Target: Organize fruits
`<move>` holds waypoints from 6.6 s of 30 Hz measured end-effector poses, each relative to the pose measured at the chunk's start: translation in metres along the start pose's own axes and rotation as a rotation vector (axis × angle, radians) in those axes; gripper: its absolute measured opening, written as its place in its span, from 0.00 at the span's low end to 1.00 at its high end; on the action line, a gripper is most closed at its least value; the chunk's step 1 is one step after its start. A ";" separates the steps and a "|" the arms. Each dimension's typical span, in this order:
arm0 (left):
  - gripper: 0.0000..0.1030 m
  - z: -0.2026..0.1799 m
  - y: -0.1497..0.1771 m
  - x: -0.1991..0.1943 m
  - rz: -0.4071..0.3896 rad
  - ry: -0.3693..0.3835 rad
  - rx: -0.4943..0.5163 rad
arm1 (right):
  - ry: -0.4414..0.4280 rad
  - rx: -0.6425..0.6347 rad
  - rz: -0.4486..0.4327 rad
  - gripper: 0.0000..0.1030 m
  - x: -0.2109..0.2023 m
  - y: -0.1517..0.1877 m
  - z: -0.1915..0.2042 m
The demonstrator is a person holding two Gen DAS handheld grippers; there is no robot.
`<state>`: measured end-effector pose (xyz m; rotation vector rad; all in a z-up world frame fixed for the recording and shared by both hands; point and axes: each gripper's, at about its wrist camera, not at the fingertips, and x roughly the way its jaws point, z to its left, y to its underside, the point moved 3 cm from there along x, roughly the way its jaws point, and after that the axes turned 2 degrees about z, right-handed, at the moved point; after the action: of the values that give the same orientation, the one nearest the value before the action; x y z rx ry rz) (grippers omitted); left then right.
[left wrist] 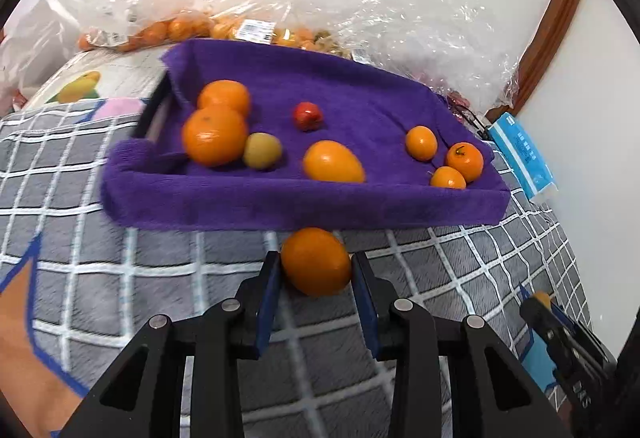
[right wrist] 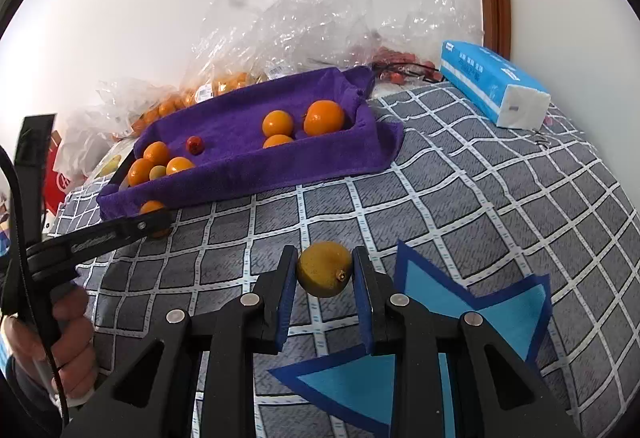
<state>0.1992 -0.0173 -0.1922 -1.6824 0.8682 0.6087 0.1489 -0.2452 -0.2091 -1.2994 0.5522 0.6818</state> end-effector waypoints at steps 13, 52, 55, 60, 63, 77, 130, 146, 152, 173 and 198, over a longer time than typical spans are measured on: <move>0.33 0.048 -0.005 -0.060 -0.078 -0.028 0.012 | 0.020 -0.040 0.006 0.27 0.001 -0.015 0.041; 0.33 0.044 -0.068 -0.062 -0.084 -0.047 0.016 | 0.025 -0.141 -0.073 0.27 0.011 -0.094 0.068; 0.33 0.049 -0.073 -0.061 -0.085 -0.047 0.002 | 0.027 -0.147 -0.077 0.27 0.012 -0.098 0.065; 0.33 0.056 -0.083 -0.054 -0.088 -0.031 -0.027 | 0.028 -0.141 -0.085 0.27 0.018 -0.105 0.059; 0.33 0.058 -0.091 -0.044 -0.083 -0.010 -0.051 | 0.010 -0.127 -0.088 0.27 0.028 -0.111 0.057; 0.33 0.042 -0.103 0.019 -0.099 0.039 -0.035 | -0.016 -0.155 -0.066 0.27 0.085 -0.115 0.051; 0.82 -0.012 -0.018 -0.165 -0.235 -0.065 0.120 | 0.043 -0.068 -0.129 0.63 -0.108 -0.062 0.072; 0.88 -0.040 0.031 -0.234 -0.333 -0.125 0.153 | 0.076 -0.123 -0.232 1.00 -0.194 -0.018 0.070; 0.88 -0.044 0.034 -0.241 -0.349 -0.143 0.158 | 0.074 -0.116 -0.240 1.00 -0.201 -0.014 0.066; 0.88 -0.046 0.036 -0.235 -0.336 -0.151 0.167 | 0.110 -0.109 -0.234 1.00 -0.199 -0.013 0.062; 0.88 -0.039 0.034 -0.235 -0.334 -0.151 0.160 | 0.109 -0.105 -0.230 1.00 -0.197 -0.014 0.064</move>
<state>0.0297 -0.0031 -0.0226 -1.5679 0.4991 0.4195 0.0227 -0.2128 -0.0474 -1.4790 0.4511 0.4563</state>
